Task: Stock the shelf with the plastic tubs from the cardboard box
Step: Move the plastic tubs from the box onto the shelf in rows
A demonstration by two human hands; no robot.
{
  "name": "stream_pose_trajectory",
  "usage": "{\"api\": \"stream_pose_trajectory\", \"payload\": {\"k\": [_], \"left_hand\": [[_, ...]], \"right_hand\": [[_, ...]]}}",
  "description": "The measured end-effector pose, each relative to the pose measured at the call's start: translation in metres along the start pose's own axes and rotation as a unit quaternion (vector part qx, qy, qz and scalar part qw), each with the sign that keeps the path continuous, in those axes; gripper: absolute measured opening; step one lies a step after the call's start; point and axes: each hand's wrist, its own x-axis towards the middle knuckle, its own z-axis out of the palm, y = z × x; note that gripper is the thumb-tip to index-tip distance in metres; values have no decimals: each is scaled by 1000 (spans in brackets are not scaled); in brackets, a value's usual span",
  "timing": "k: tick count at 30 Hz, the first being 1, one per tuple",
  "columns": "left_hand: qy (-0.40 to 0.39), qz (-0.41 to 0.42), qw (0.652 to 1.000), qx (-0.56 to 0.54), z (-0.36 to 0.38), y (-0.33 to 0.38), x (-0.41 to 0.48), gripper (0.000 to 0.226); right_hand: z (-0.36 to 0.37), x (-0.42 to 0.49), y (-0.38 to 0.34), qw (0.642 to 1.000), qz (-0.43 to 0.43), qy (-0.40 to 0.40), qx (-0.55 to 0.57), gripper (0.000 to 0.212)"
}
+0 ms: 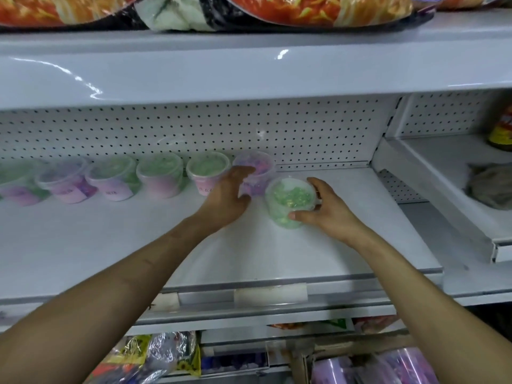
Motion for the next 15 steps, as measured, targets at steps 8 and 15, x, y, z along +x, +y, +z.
{"api": "stream_pose_trajectory", "payload": {"k": [8,15], "left_hand": [[40,80,980,177,-7,-14,27,37],[61,77,976,192,-3,-11,27,32]], "right_hand": [[-8,32,8,998,-7,61,3,58],[-7,62,5,995,19,100,-8,92]]}}
